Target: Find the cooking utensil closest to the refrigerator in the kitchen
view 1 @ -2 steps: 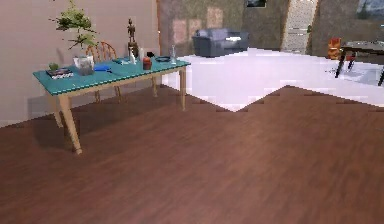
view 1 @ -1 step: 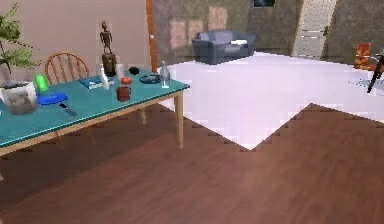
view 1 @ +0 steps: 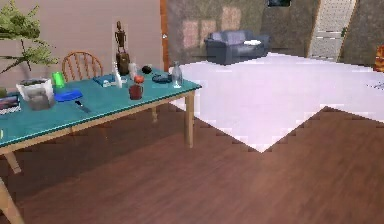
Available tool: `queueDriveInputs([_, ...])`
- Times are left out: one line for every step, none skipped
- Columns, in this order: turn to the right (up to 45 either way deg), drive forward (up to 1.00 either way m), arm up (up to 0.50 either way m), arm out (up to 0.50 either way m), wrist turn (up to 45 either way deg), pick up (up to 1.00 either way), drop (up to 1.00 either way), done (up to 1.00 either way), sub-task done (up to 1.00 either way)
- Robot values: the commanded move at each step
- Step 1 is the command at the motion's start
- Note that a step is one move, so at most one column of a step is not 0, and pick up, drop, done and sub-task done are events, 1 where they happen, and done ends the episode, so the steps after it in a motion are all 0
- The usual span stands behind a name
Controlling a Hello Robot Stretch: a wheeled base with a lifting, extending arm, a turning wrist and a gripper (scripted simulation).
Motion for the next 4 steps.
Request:
queueDriveInputs([0.0, 1.00, 0.00, 0.00, 0.0, 0.00, 0.00, 0.00, 0.00])
queueDriveInputs([0.0, 0.10, 0.00, 0.00, 0.0, 0.00, 0.00, 0.00, 0.00])
queueDriveInputs([-15.0, 0.00, 0.00, 0.00, 0.0, 0.00, 0.00, 0.00, 0.00])
queueDriveInputs([0.0, 0.00, 0.00, 0.00, 0.0, 0.00, 0.00, 1.00, 0.00])
